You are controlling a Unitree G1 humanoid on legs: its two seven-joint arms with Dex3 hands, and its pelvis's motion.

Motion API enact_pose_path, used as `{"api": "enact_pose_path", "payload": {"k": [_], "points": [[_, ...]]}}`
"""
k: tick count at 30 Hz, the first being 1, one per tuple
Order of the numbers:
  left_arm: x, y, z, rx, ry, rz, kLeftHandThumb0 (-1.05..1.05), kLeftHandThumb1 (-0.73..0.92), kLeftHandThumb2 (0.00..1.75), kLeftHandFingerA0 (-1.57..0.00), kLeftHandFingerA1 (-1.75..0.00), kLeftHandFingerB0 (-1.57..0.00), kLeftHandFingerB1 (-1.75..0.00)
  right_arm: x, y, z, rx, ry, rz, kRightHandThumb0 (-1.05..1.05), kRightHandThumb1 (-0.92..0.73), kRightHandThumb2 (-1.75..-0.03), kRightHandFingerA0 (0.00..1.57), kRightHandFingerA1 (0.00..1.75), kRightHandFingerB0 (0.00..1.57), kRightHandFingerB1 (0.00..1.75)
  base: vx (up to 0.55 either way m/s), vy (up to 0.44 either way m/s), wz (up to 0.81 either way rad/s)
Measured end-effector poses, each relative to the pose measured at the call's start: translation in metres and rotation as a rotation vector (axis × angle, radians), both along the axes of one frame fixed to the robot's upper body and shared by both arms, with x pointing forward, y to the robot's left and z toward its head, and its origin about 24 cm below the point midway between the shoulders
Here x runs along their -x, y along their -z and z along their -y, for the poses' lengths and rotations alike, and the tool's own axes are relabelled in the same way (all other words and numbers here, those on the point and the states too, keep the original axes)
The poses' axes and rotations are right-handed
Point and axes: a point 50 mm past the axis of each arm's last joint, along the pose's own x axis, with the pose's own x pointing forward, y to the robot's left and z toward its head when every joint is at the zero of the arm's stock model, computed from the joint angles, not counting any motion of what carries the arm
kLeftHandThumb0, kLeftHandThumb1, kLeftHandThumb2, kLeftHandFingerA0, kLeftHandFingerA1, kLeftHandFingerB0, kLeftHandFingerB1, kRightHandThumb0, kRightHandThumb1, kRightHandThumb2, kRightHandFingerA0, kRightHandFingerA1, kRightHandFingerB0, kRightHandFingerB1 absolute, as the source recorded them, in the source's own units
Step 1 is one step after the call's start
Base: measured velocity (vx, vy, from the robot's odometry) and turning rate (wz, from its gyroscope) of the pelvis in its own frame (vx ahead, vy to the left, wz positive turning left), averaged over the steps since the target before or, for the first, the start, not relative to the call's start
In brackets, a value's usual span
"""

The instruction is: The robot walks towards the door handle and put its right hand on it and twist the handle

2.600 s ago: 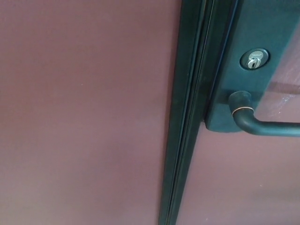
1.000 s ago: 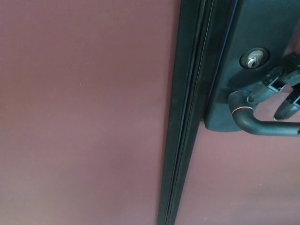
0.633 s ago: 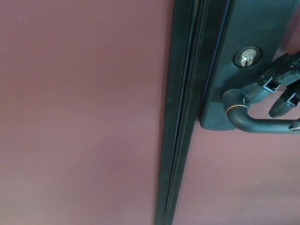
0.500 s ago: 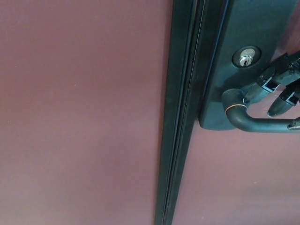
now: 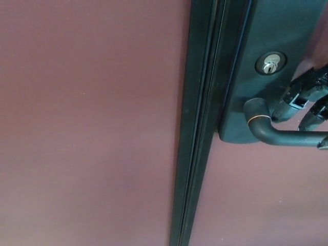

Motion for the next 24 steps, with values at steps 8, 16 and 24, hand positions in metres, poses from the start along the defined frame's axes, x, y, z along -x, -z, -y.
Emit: {"api": "enact_pose_path", "payload": {"k": [8,16,24], "points": [[0.004,0.0,-0.001,0.005,-0.02,-0.001,-0.3,0.53,0.56,-0.64,-0.47,-0.51,-0.39,0.004,0.0,0.002,0.042,-0.004,-0.003,-0.58,-0.41,-0.77,0.42,0.52,0.33,0.45,0.0,0.0,0.0],[0.002,0.0,-0.001,0.006,-0.02,0.001,-0.29,0.53,0.56,-0.64,-0.49,-0.51,-0.4,0.009,0.004,-0.005,0.108,-0.03,0.015,-0.62,-0.43,-0.76,0.43,0.5,0.36,0.44,0.0,0.0,0.0],[0.003,0.0,-0.001,0.007,-0.019,-0.001,-0.3,0.53,0.56,-0.64,-0.49,-0.51,-0.4,0.006,0.023,-0.015,0.195,-0.053,-0.01,-0.62,-0.42,-0.77,0.43,0.51,0.34,0.44,0.0,0.0,0.0]]}}
